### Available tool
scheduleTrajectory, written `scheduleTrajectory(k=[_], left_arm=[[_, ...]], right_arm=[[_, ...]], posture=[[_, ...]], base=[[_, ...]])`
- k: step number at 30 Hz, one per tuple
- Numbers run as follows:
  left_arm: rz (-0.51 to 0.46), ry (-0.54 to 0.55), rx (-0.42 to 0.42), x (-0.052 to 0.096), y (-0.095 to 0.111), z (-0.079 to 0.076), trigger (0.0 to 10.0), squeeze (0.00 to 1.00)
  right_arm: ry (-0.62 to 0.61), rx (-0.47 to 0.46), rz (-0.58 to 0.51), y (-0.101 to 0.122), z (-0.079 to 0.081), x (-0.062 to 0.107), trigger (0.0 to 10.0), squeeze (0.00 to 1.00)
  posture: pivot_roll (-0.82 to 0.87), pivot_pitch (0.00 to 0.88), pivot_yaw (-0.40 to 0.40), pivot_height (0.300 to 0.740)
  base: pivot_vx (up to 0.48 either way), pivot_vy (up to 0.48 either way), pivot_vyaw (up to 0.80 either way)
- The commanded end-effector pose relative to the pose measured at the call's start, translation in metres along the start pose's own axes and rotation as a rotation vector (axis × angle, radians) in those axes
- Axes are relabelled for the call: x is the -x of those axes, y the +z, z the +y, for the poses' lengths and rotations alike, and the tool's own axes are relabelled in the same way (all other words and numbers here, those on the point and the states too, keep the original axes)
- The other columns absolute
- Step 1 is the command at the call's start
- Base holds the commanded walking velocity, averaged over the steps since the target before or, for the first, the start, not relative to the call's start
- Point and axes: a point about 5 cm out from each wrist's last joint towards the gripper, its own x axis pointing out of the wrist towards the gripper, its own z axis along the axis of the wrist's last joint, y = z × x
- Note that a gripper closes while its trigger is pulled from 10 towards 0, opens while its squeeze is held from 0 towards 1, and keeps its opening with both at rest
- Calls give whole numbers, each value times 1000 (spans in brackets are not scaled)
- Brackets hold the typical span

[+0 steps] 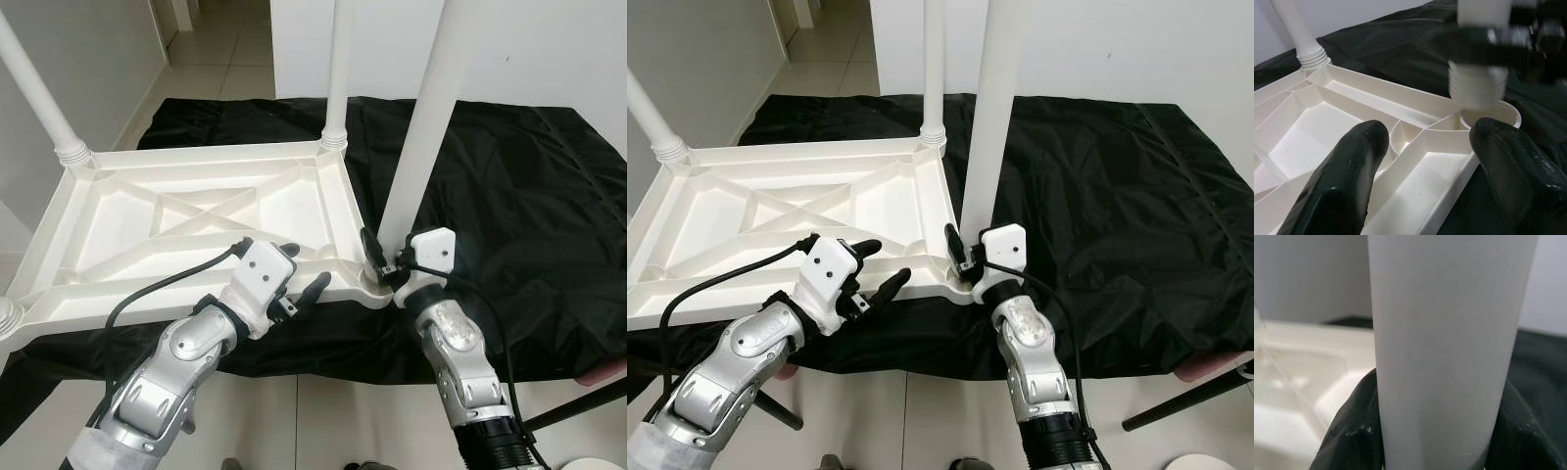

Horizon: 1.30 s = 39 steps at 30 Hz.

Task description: Building children table

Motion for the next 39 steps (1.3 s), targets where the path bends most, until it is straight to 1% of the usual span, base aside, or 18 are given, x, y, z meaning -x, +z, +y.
scheduleTrajectory(k=[1, 4, 7, 10, 12, 15, 20, 24, 26, 27, 29, 30, 31, 33, 34, 36, 38, 39], left_arm=[[4, -5, -3, 1, 1, 0, 10000, 0], [1, -10, 1, 0, 1, -2, 10000, 0], [1, -10, 1, 0, 1, -2, 10000, 0], [1, -10, -2, 0, 1, -2, 10000, 0], [1, -9, -3, 0, 1, -2, 10000, 0], [3, -11, -4, 1, 1, -2, 10000, 0], [6, -15, -5, 2, 1, -3, 10000, 0], [8, -21, -5, 2, 1, -4, 10000, 0], [10, -26, -7, 3, 2, -4, 10000, 0], [10, -27, -9, 2, 2, -4, 10000, 0], [10, -27, -9, 2, 2, -4, 10000, 0], [7, -28, -11, 2, 3, -5, 10000, 0], [7, -28, -11, 2, 3, -5, 10000, 0], [6, -32, -13, 3, 4, -6, 10000, 0], [6, -32, -13, 3, 4, -6, 10000, 0], [13, -34, -14, 5, 4, -7, 10000, 0], [15, -33, -15, 5, 4, -7, 10000, 0], [14, -31, -13, 5, 4, -7, 10000, 0]], right_arm=[[11, -17, -41, 11, 2, -4, 10000, 0], [20, -21, -51, 14, 4, -5, 10000, 0], [23, -25, -47, 13, 5, -4, 10000, 0], [23, -43, -1, -1, 6, 3, 10000, 0], [21, -30, 66, -18, 6, 12, 10000, 0], [21, -24, 91, -24, 7, 16, 10000, 0], [26, -27, 96, -23, 7, 17, 10000, 0], [71, 15, 123, -29, 9, 22, 10000, 0], [132, 71, 140, -34, 13, 26, 10000, 0], [193, 134, 150, -36, 16, 28, 10000, 0], [205, 147, 152, -37, 16, 28, 10000, 0], [262, 179, 164, -38, 17, 31, 10000, 0], [262, 179, 164, -38, 17, 31, 10000, 0], [339, 219, 185, -41, 18, 36, 10000, 0], [339, 219, 185, -41, 18, 36, 10000, 0], [412, 282, 216, -47, 18, 45, 10000, 0], [423, 287, 223, -49, 18, 47, 10000, 0], [427, 272, 231, -50, 18, 47, 10000, 0]], posture=[[-55, 71, 20, 740], [-58, 67, 18, 740], [-58, 67, 18, 740], [-58, 66, 14, 740], [-57, 67, 14, 740], [-55, 71, 19, 740], [-53, 75, 21, 740], [-51, 81, 25, 740], [-51, 85, 28, 740], [-48, 92, 30, 740], [-48, 92, 30, 740], [-46, 105, 29, 740], [-46, 105, 29, 740], [-46, 111, 31, 740], [-46, 111, 31, 740], [-48, 123, 37, 740], [-48, 123, 37, 740], [-48, 127, 38, 740]], base=[[0, 0, 0], [0, 0, 0], [0, 0, 0], [0, 0, 0], [0, 0, 0], [0, 0, 0], [0, 0, 0], [0, 0, 0], [0, 0, 0], [0, 0, 0], [0, 0, 0], [0, 0, 0], [0, 0, 0], [0, 0, 0], [0, 0, 0], [0, 0, 0], [0, 0, 0], [0, 0, 0]])
